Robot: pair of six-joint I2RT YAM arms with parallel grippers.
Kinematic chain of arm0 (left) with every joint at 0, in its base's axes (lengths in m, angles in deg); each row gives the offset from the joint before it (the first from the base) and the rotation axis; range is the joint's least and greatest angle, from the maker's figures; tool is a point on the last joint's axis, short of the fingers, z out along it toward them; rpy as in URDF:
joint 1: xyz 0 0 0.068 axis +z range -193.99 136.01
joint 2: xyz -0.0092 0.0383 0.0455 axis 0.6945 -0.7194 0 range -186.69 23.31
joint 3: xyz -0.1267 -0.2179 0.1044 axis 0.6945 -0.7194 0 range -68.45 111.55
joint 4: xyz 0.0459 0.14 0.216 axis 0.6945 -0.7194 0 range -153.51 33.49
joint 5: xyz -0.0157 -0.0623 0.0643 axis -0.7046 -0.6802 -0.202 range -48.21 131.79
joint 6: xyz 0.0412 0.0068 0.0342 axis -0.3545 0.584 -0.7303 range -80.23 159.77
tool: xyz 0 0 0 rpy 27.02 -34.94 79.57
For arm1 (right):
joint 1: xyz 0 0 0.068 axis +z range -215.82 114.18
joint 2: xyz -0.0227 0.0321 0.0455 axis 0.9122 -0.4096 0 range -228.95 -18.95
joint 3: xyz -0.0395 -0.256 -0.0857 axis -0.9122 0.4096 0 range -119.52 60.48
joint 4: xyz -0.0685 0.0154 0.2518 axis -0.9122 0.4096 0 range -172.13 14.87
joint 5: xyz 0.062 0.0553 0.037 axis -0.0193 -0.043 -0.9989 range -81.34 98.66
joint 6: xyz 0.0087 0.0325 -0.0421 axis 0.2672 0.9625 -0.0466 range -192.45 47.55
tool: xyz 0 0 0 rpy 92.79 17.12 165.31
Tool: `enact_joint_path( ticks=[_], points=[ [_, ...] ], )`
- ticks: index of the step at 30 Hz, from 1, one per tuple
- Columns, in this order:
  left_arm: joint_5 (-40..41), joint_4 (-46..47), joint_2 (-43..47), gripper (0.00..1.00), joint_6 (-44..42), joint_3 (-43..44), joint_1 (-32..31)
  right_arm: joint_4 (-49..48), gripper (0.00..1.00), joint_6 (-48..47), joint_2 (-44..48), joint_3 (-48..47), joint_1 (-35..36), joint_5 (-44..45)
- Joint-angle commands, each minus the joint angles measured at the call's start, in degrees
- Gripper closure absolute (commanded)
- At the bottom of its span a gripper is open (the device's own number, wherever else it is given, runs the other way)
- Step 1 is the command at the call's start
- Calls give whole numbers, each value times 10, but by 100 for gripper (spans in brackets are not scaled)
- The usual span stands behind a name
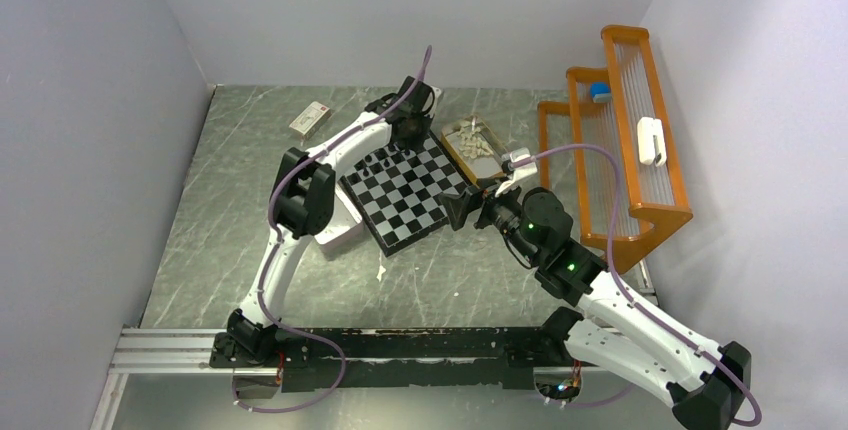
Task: Set up the chess pieces on the board
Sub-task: Place the chess piece on the chessboard.
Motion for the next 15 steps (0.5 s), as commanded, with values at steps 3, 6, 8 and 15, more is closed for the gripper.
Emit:
enact_joint_path(
  ticks=[3,6,8,15],
  points=[
    [17,-3,-18,92,-14,24,-5,-6,0,4,8,-14,-2,-2],
    [18,-6,-22,92,-15,30,-4,-7,0,2,8,-15,-2,0],
    [20,-6,-23,92,-17,31,-4,-8,0,2,8,-15,-2,-1],
    [21,-3,-27,90,-24,31,-4,-11,0,-1,2,-18,-1,-2]
  ],
)
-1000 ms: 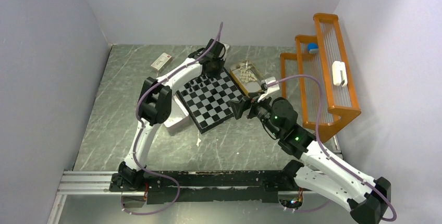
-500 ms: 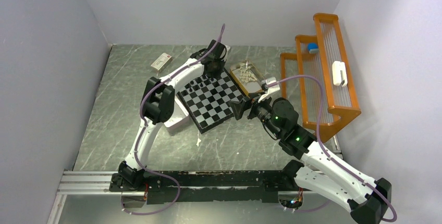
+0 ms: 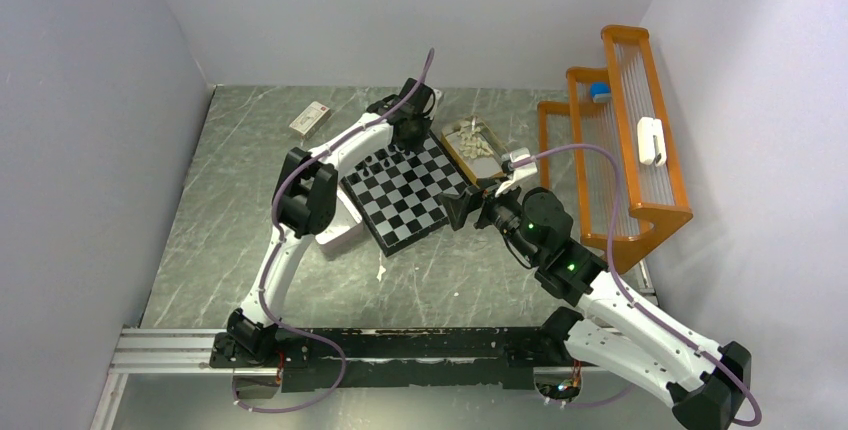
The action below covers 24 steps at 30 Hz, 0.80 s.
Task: Set up the chess pieces on the board
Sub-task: Place the chess piece on the chessboard.
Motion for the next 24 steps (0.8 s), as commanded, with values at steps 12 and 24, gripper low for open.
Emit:
enact_joint_path(
  ticks=[12,24],
  points=[
    [1,1,-25,80,-17,36,-4,-18,0,-1,-4,-18,-2,-2],
    [9,16,-30,79,-23,38,-5,-24,0,-1,-12,-15,-1,-4]
  ],
)
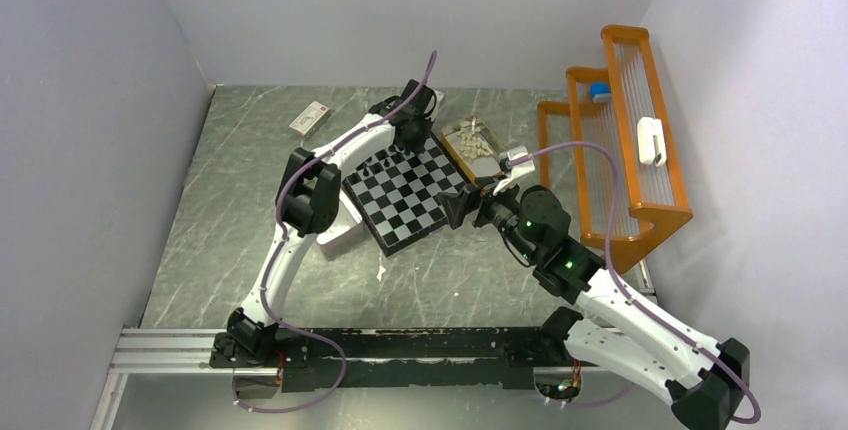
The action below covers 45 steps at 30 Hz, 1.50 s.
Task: Set up the chess pieces on the board
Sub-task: Place the chess piece on the chessboard.
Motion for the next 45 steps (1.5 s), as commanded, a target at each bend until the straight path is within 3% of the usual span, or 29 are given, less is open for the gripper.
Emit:
enact_joint_path(
  ticks=[1,45],
  points=[
    [6,16,-10,80,-12,21,-5,-20,0,-1,1,-9,-1,-3],
    [18,49,-24,79,-28,21,-5,-24,0,-1,2,-9,-2,-6]
  ],
)
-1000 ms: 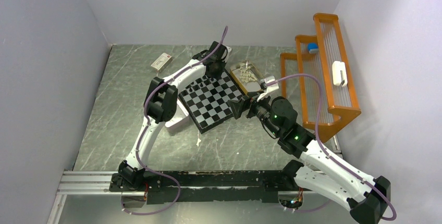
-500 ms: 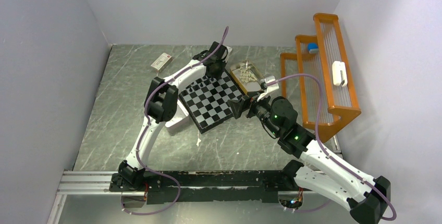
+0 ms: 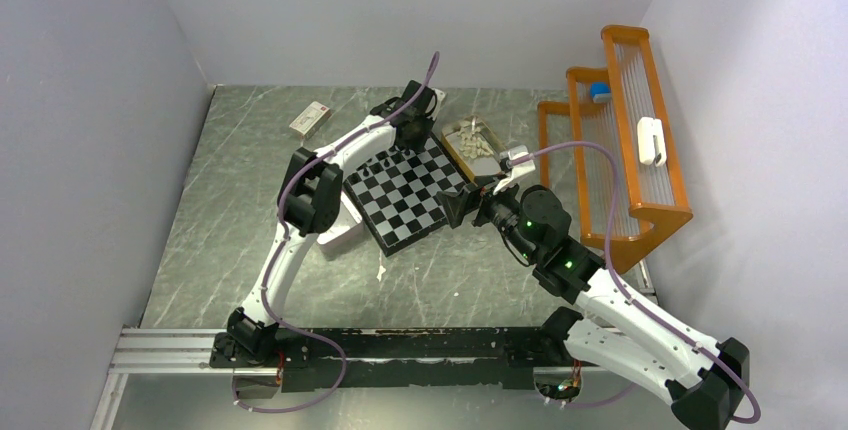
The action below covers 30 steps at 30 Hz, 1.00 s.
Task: Set up the chess pieces on the board
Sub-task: Place the chess piece on the chessboard.
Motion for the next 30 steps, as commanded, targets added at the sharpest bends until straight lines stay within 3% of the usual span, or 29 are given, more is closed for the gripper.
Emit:
enact_joint_path(
  ticks=[1,9,18,30],
  points=[
    [11,17,-14,79,-12,21,-5,-15,0,-1,4,-9,-1,-4],
    [14,23,-3,71,-19,19,-5,-14,0,-2,-1,-14,-1,-6],
    [-35,44,54,65,-9,5,-5,-17,0,-3,-10,-17,-1,-7],
    [-28,37,207,62,40,-126,8,-42,0,16,-3,11,-2,56]
  ],
)
